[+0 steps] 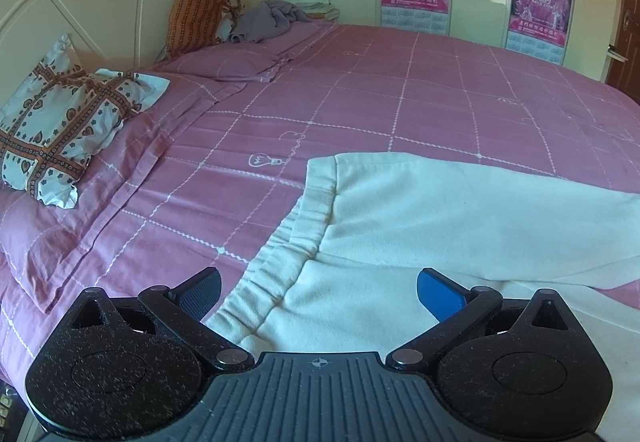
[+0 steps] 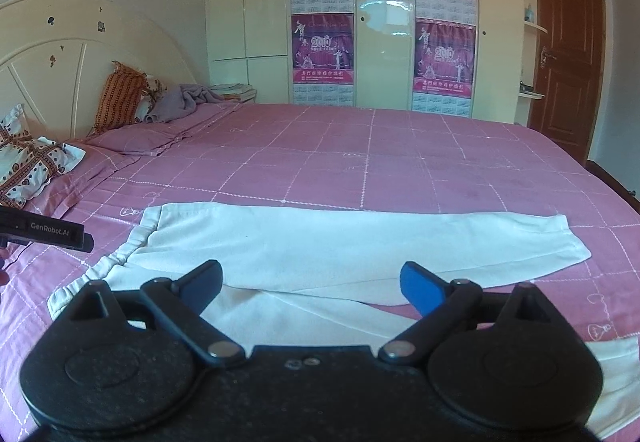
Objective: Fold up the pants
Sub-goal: 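Close the left gripper on the waistband while the right gripper grasps the waistband too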
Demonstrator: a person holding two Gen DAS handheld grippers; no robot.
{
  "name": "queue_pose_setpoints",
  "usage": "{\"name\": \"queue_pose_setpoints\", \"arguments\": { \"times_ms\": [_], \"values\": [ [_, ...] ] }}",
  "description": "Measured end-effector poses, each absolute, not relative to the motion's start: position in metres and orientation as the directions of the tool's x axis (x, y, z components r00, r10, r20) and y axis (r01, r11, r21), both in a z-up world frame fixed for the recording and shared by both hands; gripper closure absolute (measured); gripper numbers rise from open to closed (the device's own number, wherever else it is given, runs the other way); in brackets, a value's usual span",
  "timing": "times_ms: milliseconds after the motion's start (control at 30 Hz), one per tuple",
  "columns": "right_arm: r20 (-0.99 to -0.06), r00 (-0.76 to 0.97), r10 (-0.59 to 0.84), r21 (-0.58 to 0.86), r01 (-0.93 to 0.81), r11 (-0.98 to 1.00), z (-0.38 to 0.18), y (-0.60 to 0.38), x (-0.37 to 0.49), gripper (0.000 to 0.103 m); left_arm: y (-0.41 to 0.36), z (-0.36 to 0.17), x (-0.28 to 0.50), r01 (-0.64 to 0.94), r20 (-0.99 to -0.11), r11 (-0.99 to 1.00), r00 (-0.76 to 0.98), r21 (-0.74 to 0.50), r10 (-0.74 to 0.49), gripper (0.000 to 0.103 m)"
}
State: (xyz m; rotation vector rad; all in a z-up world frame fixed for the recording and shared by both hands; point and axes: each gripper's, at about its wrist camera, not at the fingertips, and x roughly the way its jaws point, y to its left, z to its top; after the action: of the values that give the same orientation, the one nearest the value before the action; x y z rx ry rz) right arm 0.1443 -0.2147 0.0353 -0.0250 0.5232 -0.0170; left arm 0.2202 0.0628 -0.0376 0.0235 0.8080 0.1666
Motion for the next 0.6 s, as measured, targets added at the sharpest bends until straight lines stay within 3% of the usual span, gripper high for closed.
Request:
{"name": "queue_pose_setpoints", "arguments": {
  "times_ms": [600],
  "values": [
    [-0.592, 0.798, 0.115, -0.012, -0.151, 0.988, -0.018, -0.208, 0.29, 0.02, 0.109, -0.109, 0.366, -0.217, -0.787, 0.964, 0.564, 0.154, 0.252, 0.0]
  ]
}}
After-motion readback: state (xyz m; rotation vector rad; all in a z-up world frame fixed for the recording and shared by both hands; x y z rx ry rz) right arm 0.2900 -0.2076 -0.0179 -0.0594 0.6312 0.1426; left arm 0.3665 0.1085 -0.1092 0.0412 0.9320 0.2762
